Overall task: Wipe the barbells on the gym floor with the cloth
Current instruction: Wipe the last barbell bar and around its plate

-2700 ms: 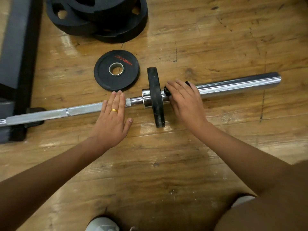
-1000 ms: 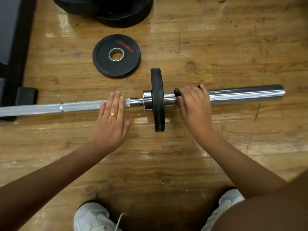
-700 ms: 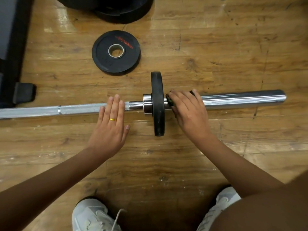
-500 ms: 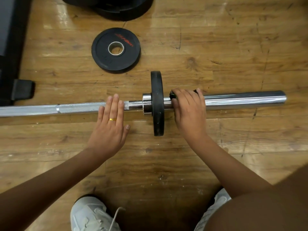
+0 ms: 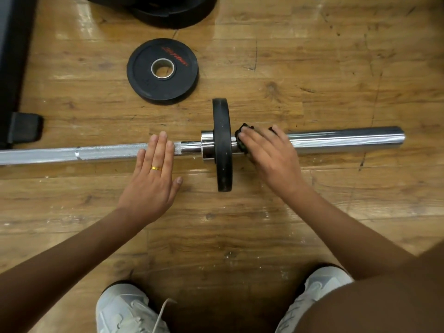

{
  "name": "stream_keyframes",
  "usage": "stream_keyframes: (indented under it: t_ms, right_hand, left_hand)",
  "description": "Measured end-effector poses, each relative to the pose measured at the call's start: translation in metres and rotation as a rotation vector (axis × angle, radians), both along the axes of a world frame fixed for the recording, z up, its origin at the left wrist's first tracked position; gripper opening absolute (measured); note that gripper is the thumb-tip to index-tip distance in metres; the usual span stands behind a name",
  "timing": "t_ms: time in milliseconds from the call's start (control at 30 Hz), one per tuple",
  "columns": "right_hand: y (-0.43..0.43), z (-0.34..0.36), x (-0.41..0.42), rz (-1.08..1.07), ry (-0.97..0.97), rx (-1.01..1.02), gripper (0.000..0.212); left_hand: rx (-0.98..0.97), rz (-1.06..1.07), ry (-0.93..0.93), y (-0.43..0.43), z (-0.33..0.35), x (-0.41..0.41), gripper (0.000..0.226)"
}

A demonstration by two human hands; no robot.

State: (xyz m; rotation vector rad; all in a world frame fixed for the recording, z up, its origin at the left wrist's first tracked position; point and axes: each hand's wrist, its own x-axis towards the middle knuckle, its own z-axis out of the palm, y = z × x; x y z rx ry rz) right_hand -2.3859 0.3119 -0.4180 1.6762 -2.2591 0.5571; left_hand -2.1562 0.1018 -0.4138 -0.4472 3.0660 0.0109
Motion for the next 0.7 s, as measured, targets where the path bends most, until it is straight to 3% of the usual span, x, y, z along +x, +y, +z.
stream_keyframes:
  t_ms: [100,333,700]
  right_hand:
    - [-0.022,0.01,-0.013,-0.073,-0.07,-0.019,0.033]
    - [-0.058,0.031,-0.045,-0.123,-0.186,0.094,0.034]
    - [-0.078,0.013,-0.068,-0.083,-0.09,0.001,0.038]
  left_hand:
    - [0.05,0.007,-0.003,-0.011,0.003,-0.011,0.075]
    - [0.063,0.051,-0.011,-0.034,0.007,-0.041,0.08]
    - [0.126,0.037,-0.003,-0.074,0.017,-0.084,0.084]
